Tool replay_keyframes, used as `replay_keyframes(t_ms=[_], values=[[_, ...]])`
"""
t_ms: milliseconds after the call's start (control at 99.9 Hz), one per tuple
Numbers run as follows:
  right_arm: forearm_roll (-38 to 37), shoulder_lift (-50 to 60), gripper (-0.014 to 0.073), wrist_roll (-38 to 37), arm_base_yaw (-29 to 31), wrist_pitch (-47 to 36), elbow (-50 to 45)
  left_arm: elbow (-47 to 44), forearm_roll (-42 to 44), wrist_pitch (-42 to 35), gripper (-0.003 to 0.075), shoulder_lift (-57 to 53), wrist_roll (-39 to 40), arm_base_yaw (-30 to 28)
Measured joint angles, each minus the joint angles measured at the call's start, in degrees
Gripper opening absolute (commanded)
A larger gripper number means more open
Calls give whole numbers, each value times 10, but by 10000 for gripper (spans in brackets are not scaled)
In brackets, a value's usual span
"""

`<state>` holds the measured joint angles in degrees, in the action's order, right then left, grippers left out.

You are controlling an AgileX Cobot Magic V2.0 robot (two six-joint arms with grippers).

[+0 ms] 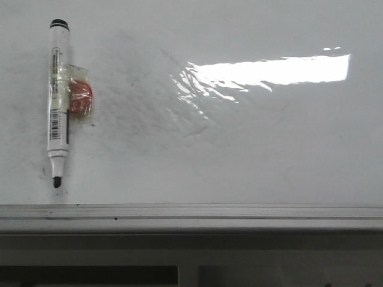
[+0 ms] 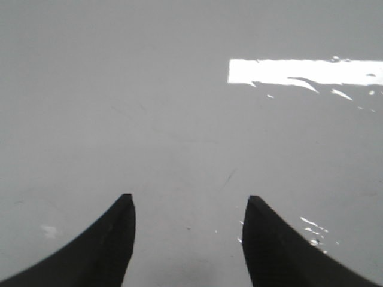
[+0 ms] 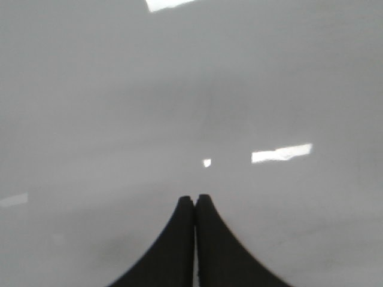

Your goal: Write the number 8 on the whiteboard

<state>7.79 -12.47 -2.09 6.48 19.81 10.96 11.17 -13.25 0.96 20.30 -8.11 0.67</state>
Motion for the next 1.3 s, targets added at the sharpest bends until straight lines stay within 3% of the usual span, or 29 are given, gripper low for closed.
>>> replay_keyframes(t_ms=[140,350,610,941,1301], values=[[0,0,-64,0,0,0,0,0,-1,-10,379,22,0,66],[0,0,-64,0,0,0,0,0,-2,-56,379,58,0,220],[0,0,-64,0,0,0,0,0,-6,-147,379,148,0,381],[0,0,-64,0,0,0,0,3,-63,-272,379,303,0,473],[0,0,-64,0,0,0,0,18,-91,-330,364,411,0,515]])
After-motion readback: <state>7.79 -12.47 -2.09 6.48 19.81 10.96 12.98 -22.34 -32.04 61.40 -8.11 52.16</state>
